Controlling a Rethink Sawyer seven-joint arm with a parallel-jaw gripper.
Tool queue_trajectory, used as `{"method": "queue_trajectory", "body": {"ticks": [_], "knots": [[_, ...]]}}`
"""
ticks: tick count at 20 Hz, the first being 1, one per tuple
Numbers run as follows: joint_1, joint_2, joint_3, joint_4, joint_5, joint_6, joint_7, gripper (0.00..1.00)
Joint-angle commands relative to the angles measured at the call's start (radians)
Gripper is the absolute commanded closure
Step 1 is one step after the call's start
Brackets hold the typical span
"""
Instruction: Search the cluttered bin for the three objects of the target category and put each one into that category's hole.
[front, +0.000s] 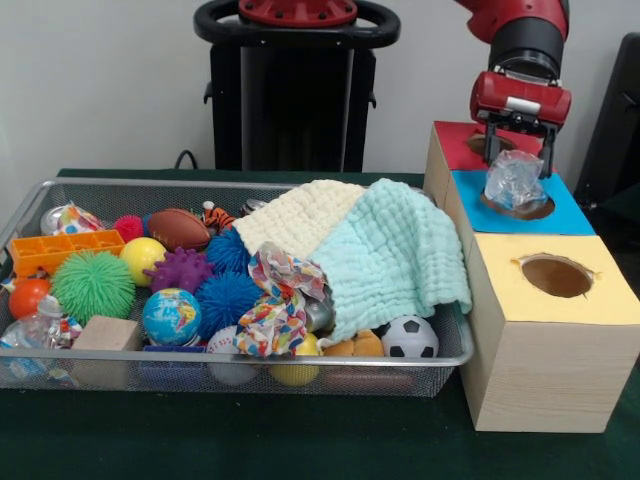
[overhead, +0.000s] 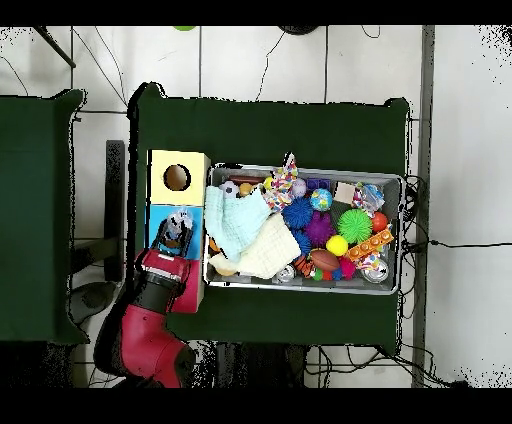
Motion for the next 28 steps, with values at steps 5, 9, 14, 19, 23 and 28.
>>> {"method": "queue_trajectory", "body": {"ticks": [5,9,14,19,23,28], "knots": [[-0.043,-0.017,0.245,0.008,0.058,0.042,0.382,0.00],[-0.121,-0.085,0.312,0.042,-0.014,0.220,0.352,0.00],[-0.166,-0.095,0.354,0.061,-0.049,0.295,0.322,0.00],[-0.202,-0.086,0.384,0.061,-0.072,0.296,0.324,0.00],[-0.222,-0.093,0.403,0.068,-0.079,0.298,0.313,0.00],[-0.266,-0.110,0.438,0.078,-0.111,0.322,0.308,0.00]]}}
